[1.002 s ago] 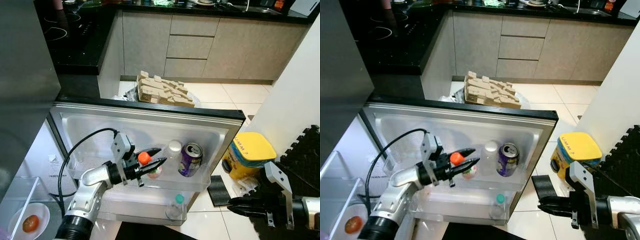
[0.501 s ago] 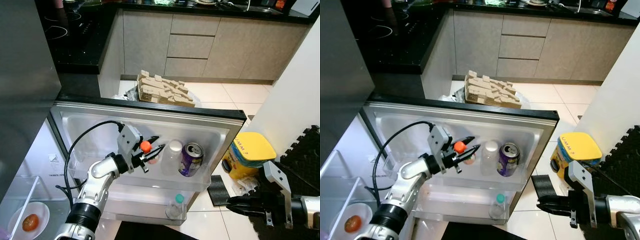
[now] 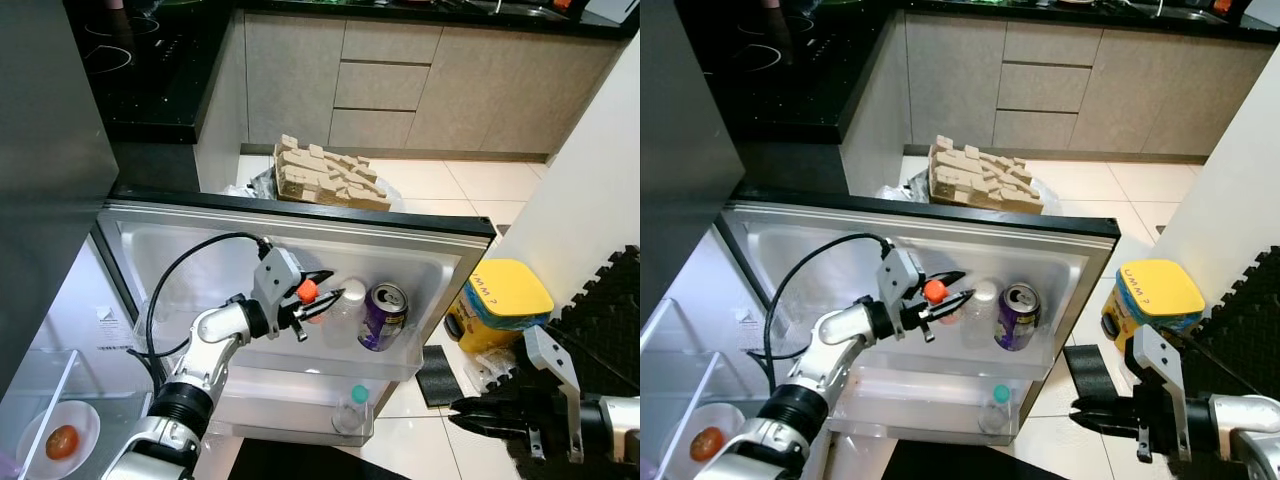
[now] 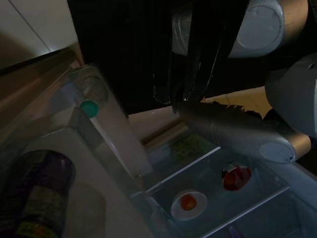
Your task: Restocking fridge
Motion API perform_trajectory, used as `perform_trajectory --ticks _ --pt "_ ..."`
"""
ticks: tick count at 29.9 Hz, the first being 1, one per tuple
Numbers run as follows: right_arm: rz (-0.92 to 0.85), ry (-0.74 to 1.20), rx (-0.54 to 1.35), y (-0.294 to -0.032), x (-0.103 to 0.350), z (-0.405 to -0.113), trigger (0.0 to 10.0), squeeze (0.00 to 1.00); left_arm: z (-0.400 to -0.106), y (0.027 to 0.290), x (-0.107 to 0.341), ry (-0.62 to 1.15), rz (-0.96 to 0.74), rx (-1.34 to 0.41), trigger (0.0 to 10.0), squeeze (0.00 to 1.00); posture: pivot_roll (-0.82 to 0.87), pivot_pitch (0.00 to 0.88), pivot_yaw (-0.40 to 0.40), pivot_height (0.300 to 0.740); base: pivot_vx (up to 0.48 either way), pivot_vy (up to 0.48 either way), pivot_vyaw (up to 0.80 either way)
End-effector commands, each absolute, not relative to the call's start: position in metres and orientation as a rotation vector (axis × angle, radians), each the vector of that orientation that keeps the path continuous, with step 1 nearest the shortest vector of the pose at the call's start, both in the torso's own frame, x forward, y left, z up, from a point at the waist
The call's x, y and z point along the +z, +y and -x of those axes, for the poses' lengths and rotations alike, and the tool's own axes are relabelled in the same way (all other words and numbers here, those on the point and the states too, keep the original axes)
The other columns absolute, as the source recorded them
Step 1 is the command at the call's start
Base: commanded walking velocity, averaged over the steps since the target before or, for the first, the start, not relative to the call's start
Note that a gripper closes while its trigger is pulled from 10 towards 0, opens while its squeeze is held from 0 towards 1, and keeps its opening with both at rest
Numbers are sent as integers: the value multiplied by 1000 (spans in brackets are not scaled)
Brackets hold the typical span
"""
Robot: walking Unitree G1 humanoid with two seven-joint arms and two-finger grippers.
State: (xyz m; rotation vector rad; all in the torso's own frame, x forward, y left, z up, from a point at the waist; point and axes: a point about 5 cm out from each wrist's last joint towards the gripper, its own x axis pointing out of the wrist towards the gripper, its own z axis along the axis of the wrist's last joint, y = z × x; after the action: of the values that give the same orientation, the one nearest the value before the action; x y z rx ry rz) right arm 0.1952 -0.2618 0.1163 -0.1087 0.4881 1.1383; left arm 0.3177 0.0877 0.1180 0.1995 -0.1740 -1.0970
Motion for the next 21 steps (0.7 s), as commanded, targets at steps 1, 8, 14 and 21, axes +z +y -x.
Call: perform_trajectory --ticks 1,8,14,21 --pt "97 480 1137 -260 118 -194 10000 0 -319 90 116 -161 -220 -1108 10000 0 -28 54 -52 740 0 0 0" --pt "87 479 1139 -258 119 -188 10000 0 -331 103 118 -137 -258 -1065 10000 0 -43 76 -43 740 0 0 0" --pt "84 480 1137 -258 120 -185 10000 0 -334 107 117 -124 -268 -1048 10000 0 -46 86 -42 740 0 0 0" --pt "82 481 1137 -258 121 -183 10000 0 -337 110 117 -113 -288 -1030 10000 0 -52 96 -38 740 0 0 0"
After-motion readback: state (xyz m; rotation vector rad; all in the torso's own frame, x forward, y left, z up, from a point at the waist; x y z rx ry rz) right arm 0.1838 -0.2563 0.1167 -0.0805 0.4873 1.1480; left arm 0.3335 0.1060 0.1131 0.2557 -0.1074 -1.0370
